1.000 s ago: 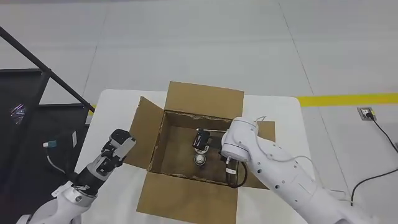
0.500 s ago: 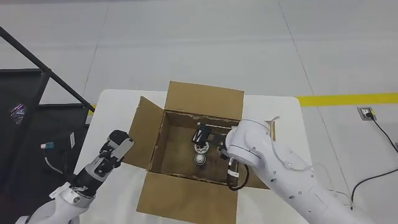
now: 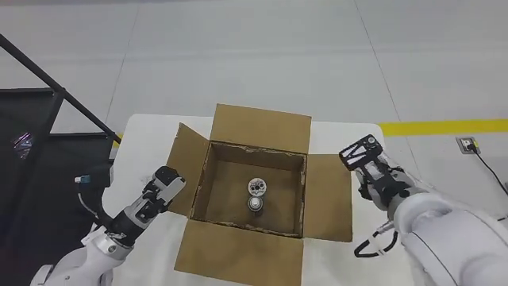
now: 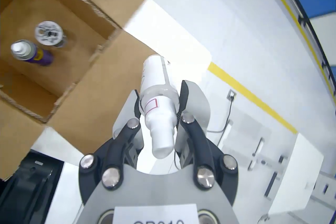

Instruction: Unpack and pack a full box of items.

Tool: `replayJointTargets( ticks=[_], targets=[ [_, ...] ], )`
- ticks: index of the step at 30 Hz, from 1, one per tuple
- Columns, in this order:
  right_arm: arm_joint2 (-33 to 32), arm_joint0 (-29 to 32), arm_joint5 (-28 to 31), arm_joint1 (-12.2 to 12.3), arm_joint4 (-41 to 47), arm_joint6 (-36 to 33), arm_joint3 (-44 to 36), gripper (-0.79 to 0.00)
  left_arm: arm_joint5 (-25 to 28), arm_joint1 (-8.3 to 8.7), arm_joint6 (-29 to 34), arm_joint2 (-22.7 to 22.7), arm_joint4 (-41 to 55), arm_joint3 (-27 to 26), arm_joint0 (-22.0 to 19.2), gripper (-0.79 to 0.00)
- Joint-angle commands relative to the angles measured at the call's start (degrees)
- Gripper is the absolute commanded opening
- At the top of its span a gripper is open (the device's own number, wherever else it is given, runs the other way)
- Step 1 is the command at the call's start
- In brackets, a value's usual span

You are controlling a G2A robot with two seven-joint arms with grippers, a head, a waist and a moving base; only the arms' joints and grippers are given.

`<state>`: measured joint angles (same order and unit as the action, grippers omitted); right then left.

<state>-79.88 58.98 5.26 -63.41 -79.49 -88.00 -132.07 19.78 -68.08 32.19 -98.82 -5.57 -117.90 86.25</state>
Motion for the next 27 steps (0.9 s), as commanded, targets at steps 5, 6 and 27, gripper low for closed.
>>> replayJointTargets(
  ticks=[5, 6, 27],
  targets=[
    [-5.9, 2.3, 0.2, 1.0, 2.7, 0.0, 9.7, -0.785, 0.9, 0.22, 0.1, 0.0, 0.8, 1.4, 0.2, 0.0],
    [-5.7, 1.8, 0.4, 1.1, 4.2, 0.0, 11.6, -0.785, 0.9, 0.26, 0.2, 0.0, 1.0, 1.5, 0.2, 0.0],
    [8.9, -18.7, 0.2, 0.5, 8.5, 0.4, 49.5, -0.785, -1.0, 0.92, -1.1, 0.0, -0.1, 1.8, 1.2, 0.0]
  ],
)
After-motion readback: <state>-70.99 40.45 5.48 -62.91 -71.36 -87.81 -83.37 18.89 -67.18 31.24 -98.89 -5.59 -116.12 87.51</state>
